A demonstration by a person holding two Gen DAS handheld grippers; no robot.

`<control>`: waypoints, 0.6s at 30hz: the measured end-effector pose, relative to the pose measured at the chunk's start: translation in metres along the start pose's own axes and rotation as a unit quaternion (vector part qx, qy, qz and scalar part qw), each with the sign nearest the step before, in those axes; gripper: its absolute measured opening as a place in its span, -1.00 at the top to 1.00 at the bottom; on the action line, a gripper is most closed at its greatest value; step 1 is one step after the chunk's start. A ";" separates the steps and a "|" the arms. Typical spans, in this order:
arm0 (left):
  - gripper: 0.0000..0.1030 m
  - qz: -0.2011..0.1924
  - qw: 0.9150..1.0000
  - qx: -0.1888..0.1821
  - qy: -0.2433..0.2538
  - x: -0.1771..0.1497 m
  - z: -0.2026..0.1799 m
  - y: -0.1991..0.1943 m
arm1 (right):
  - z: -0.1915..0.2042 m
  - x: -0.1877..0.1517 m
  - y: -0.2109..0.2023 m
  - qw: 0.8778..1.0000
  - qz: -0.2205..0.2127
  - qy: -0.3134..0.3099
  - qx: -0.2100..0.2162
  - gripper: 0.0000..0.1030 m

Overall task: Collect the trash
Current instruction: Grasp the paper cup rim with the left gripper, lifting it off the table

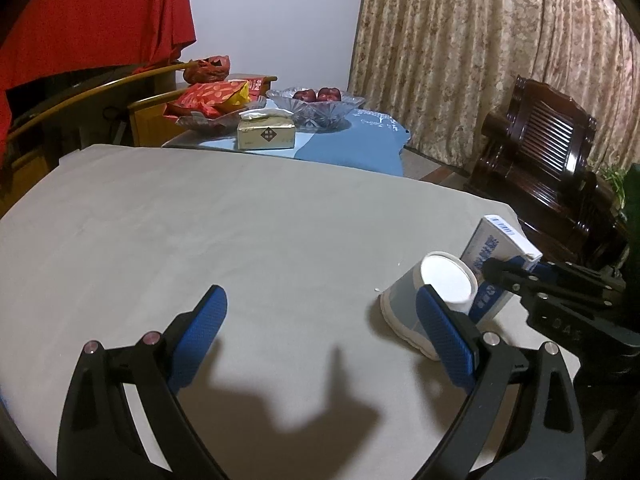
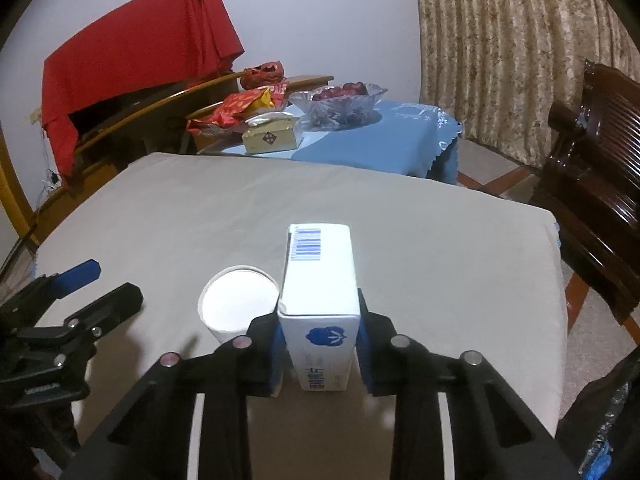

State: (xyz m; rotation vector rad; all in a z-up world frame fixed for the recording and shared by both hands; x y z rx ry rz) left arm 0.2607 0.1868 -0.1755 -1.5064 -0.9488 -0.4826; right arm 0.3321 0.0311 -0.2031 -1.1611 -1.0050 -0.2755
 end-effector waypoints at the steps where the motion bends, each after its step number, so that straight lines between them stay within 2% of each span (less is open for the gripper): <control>1: -0.80 0.000 1.000 0.000 0.000 0.000 0.000 0.000 | -0.002 -0.001 -0.003 1.000 -0.001 0.002 -0.001 0.42; 10: -0.80 0.010 1.000 -0.025 0.009 -0.008 -0.034 0.006 | -0.038 -0.008 -0.023 0.999 -0.008 0.026 -0.035 0.42; 18: -0.80 0.022 0.999 -0.043 0.020 -0.017 -0.064 0.016 | -0.057 -0.011 -0.031 0.998 -0.012 0.036 -0.045 0.42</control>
Point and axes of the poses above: each gripper's, at about its wrist camera, not at the fingertips, and y roughly the way its jaws point, z to its left, x to its top, the point moved 7 cm from there along y, roughly the way its jaws point, and after that the axes turned 7 degrees about -y, right-handed, at the moved point
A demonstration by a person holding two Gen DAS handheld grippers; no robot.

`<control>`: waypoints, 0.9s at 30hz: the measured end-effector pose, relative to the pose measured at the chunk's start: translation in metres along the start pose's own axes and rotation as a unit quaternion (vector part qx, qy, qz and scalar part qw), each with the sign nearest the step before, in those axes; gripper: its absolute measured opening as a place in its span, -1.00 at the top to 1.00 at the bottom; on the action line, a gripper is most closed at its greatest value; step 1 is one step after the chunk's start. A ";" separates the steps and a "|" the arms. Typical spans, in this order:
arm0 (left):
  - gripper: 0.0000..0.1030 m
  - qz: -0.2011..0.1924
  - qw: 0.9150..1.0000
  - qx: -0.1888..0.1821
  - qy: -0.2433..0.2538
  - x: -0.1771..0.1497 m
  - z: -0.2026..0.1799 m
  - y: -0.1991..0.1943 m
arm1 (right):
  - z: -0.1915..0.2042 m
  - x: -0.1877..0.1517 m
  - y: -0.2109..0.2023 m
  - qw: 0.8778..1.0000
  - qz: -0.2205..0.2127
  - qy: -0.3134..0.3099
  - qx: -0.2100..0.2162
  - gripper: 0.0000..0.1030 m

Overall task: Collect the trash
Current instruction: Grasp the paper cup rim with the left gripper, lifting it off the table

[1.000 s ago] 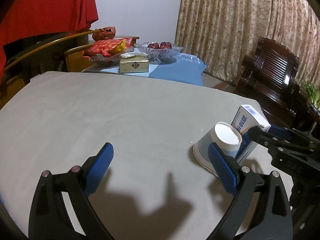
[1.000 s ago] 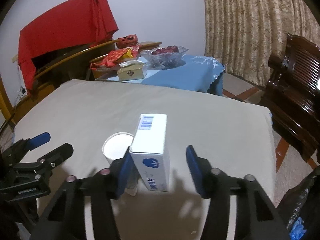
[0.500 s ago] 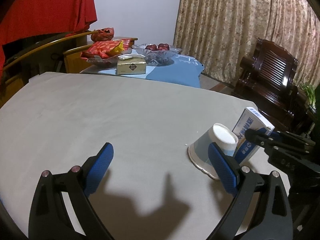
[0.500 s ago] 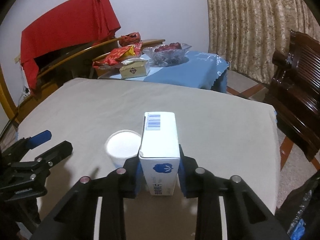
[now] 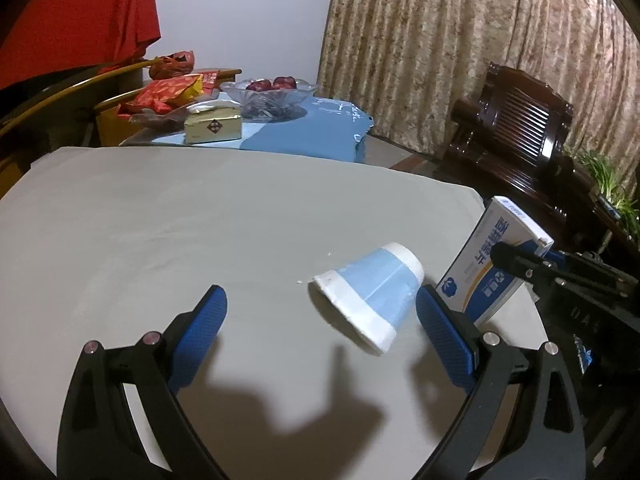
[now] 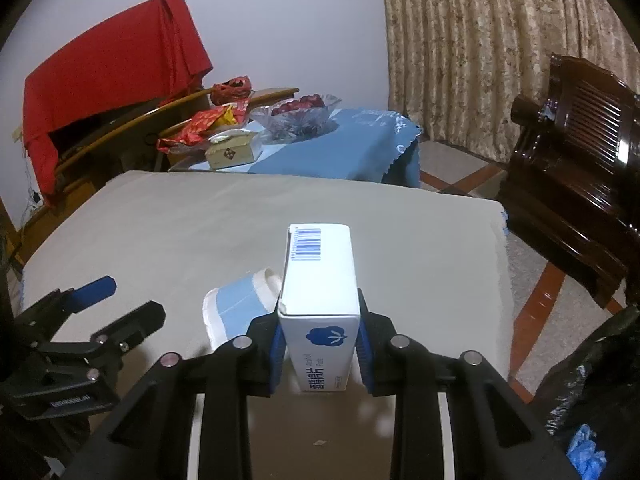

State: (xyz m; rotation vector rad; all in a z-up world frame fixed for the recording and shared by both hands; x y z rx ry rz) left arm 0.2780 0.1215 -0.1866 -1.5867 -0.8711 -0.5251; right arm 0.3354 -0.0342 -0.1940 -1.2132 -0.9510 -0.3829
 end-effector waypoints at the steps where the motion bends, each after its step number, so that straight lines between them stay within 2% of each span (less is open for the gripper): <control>1: -0.80 0.001 1.000 0.000 0.000 -0.001 -0.001 0.001 | -0.004 -0.001 0.000 1.000 0.002 0.004 -0.003 0.42; 9: -0.80 0.023 1.000 0.000 0.010 -0.011 -0.014 0.022 | -0.034 -0.015 -0.001 0.999 0.013 0.031 -0.022 0.42; 20: -0.78 0.066 0.998 0.012 0.011 -0.032 -0.022 0.054 | -0.037 -0.017 0.001 0.999 0.013 0.031 -0.022 0.42; 21: -0.74 0.070 0.997 0.012 0.009 -0.034 -0.022 0.055 | -0.037 -0.017 0.001 0.999 0.014 0.031 -0.022 0.42; 23: -0.39 0.077 0.997 0.008 0.006 -0.035 -0.022 0.058 | -0.037 -0.017 0.001 0.999 0.013 0.030 -0.023 0.42; 27: -0.06 0.092 0.996 -0.013 -0.003 -0.039 -0.026 0.061 | -0.036 -0.017 0.000 0.999 0.014 0.030 -0.023 0.41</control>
Point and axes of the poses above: each gripper's, at about its wrist camera, not at the fingertips, and y roughly the way its jaws point, z to its left, x to its top, the point moved 7 cm from there along y, roughly the way its jaws point, and after that the axes turned 7 degrees about -y, right-handed, at the moved point
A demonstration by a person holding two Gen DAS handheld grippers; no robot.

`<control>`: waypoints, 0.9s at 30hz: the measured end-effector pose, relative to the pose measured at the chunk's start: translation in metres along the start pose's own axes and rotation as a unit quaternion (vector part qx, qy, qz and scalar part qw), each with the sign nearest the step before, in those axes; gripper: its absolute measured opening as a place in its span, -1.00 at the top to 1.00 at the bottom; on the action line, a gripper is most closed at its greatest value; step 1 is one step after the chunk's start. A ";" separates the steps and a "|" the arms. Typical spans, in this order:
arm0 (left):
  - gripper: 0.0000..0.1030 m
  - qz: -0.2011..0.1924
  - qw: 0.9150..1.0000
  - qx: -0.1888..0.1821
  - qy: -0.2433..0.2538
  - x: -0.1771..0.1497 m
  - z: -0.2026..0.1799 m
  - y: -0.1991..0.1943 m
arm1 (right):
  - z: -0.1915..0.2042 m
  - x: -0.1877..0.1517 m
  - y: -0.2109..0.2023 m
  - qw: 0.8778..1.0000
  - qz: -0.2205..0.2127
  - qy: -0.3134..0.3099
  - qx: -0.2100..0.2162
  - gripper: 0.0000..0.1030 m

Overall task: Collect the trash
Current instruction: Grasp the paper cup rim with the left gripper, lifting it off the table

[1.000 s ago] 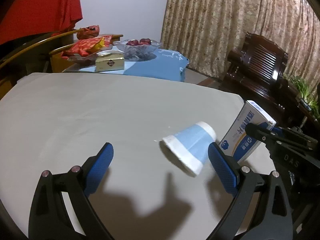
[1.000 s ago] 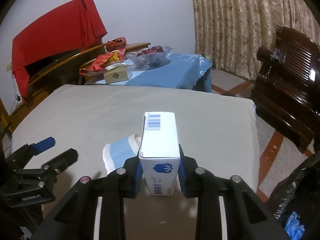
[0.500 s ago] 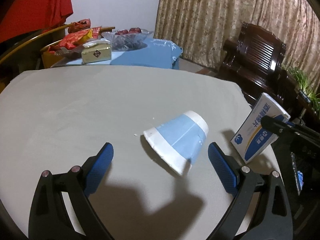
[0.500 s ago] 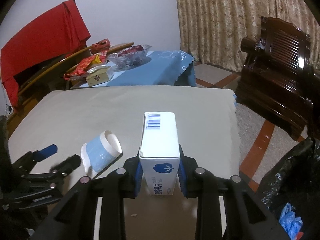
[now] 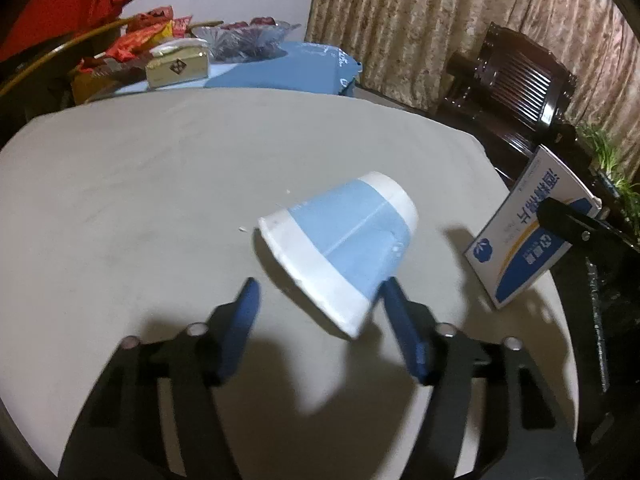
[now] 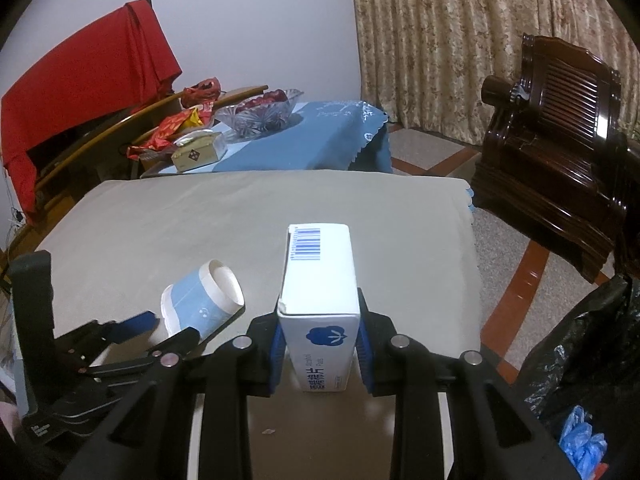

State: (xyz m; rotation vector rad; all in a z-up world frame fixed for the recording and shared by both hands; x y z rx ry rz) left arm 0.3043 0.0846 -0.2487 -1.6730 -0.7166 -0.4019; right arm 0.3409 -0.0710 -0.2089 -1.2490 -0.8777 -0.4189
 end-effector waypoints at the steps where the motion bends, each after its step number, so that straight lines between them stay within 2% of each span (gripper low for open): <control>1: 0.10 0.001 1.000 -0.003 0.001 -0.002 -0.002 0.000 | 0.000 0.000 0.000 1.000 0.000 -0.001 0.000 0.41; 2: 0.32 0.003 1.000 -0.006 0.002 -0.003 -0.004 0.001 | 0.000 0.000 -0.001 1.000 0.000 -0.002 0.000 0.41; 3: 0.41 0.006 1.000 -0.009 0.002 -0.004 -0.006 0.001 | 0.000 0.000 -0.001 1.000 0.001 -0.001 0.000 0.41; 5: 0.77 0.010 1.000 -0.013 0.000 -0.006 -0.009 0.002 | 0.000 -0.001 -0.002 1.000 0.001 -0.002 0.001 0.41; 7: 0.90 0.010 1.000 -0.014 0.000 -0.006 -0.010 0.002 | 0.001 -0.001 -0.003 1.000 0.002 -0.002 0.003 0.41; 11: 0.96 -0.007 1.000 -0.014 0.004 -0.001 -0.012 -0.009 | 0.003 -0.004 -0.006 1.000 0.004 -0.003 0.007 0.42; 18: 0.97 -0.040 0.999 -0.021 0.011 0.015 -0.024 -0.042 | 0.009 0.001 -0.017 1.000 -0.005 -0.007 0.016 0.42; 27: 0.97 -0.065 0.997 -0.026 0.021 0.024 -0.041 -0.074 | 0.012 0.012 -0.044 0.999 -0.025 -0.012 0.017 0.42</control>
Point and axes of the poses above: each gripper's, at about its wrist camera, not at the fingertips, and y roughly the way its jaws point, z to its left, x to its top, the point moved 7 cm from there along y, roughly the way its jaws point, and after that the axes turned 7 degrees about -y, right-handed, at the moved point
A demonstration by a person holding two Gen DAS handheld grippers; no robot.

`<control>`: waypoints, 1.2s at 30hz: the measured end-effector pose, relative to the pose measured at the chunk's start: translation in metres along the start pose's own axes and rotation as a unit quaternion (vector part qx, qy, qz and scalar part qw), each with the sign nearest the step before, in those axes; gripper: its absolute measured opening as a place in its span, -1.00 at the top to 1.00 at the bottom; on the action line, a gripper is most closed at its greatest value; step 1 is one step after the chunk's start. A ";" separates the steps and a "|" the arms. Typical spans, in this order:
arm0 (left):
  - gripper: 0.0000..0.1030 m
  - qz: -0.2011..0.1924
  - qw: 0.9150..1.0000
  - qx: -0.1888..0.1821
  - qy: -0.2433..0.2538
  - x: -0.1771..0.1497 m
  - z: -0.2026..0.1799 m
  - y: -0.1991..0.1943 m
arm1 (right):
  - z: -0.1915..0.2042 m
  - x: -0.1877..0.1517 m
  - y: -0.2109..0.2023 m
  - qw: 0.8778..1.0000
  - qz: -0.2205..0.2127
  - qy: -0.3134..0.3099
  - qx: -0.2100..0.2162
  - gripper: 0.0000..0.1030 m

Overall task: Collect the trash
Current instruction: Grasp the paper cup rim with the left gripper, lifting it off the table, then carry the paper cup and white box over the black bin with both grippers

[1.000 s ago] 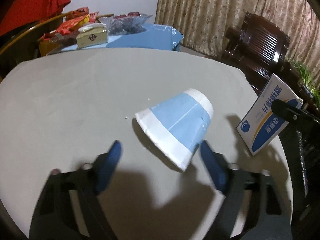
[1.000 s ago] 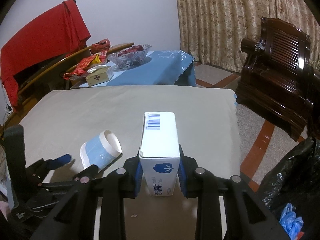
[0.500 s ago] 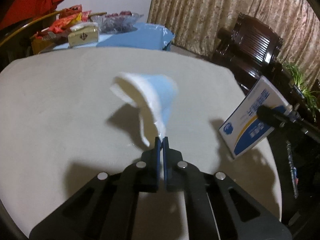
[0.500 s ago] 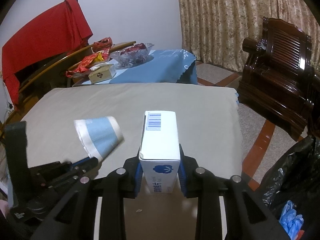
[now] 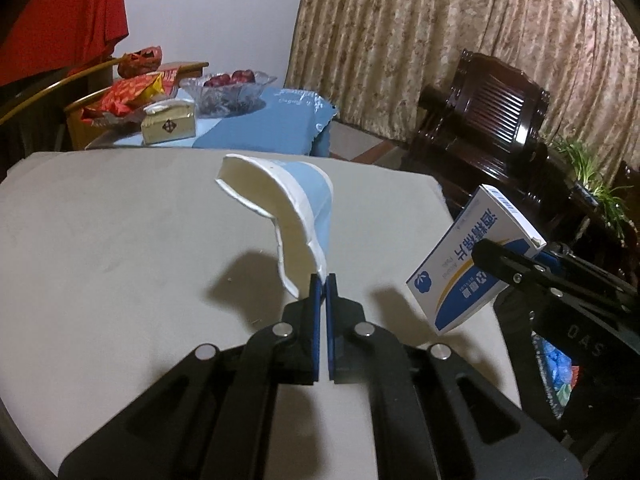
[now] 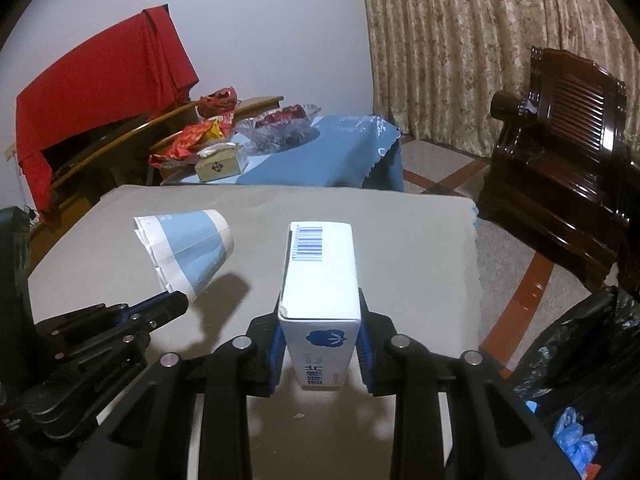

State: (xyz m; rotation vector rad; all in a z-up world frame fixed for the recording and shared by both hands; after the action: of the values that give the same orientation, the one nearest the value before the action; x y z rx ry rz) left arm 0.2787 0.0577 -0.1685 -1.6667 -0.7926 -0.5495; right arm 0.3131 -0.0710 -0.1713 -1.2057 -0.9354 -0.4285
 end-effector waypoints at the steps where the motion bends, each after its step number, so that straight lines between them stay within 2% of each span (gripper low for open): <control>1: 0.97 -0.002 1.000 0.000 0.001 0.001 -0.001 -0.002 | 0.000 0.001 -0.003 1.000 -0.001 0.000 0.000 0.42; 9: 0.97 -0.019 1.000 -0.014 0.015 0.003 -0.022 -0.031 | -0.005 0.006 -0.038 1.000 -0.018 -0.002 -0.008 0.42; 22: 0.97 -0.036 0.997 -0.049 0.039 -0.007 -0.070 -0.071 | -0.023 -0.005 -0.104 0.999 -0.040 0.001 -0.029 0.42; 36: 0.97 -0.035 0.989 -0.111 0.089 -0.037 -0.154 -0.096 | -0.087 -0.034 -0.181 0.994 -0.059 0.023 -0.090 0.42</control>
State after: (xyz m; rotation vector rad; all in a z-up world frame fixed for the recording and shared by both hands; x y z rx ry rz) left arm 0.1905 -0.0880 -0.0954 -1.7672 -0.6800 -0.8504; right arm 0.1957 -0.2188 -0.0958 -1.3022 -0.9462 -0.6445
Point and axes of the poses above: each gripper's, at about its wrist camera, not at the fingertips, and y roughly the way its jaws point, z to its left, x to its top, the point moved 7 cm from there along y, roughly the way its jaws point, and after that the axes turned 7 degrees about -y, right-handed, at the moved point
